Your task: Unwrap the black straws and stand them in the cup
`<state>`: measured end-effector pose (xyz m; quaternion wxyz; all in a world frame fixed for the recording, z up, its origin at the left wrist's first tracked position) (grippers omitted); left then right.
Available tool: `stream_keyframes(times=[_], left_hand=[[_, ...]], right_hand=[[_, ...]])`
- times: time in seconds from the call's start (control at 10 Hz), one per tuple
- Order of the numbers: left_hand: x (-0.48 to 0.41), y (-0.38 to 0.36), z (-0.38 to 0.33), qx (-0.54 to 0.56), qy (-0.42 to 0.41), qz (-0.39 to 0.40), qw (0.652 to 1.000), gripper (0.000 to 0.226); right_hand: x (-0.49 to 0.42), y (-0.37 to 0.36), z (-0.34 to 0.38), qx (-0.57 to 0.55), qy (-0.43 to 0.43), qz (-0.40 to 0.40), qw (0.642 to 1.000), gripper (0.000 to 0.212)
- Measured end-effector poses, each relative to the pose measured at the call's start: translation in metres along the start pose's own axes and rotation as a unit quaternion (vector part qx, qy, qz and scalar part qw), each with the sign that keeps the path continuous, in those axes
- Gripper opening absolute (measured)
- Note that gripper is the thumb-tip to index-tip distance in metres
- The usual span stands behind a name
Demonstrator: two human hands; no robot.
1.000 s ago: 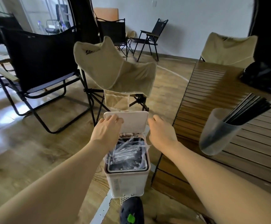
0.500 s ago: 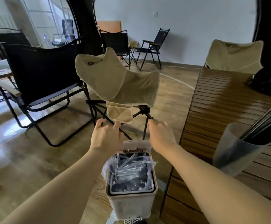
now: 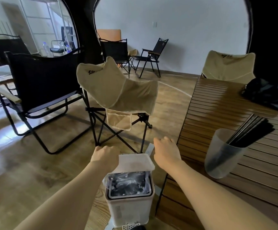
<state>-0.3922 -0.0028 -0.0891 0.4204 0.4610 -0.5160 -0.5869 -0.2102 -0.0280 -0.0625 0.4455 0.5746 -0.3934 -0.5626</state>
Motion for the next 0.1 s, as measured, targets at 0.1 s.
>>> stream_keyframes(times=[0.1], left_hand=[[-0.0039, 0.0137, -0.0026, 0.023, 0.012, -0.024, 0.999, 0.034]], right_hand=[[0.0014, 0.0112, -0.0044, -0.019, -0.010, -0.009, 1.000, 0.019]])
Point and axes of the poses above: each hand's wrist, its own x-axis away from the middle knuckle, its own y-axis out of the back of the hand, z = x × y, the point moved 7 cm from there along -x, towards the middle knuckle, and after that the axes turned 9 degrees about -z, right-handed, at the moved point
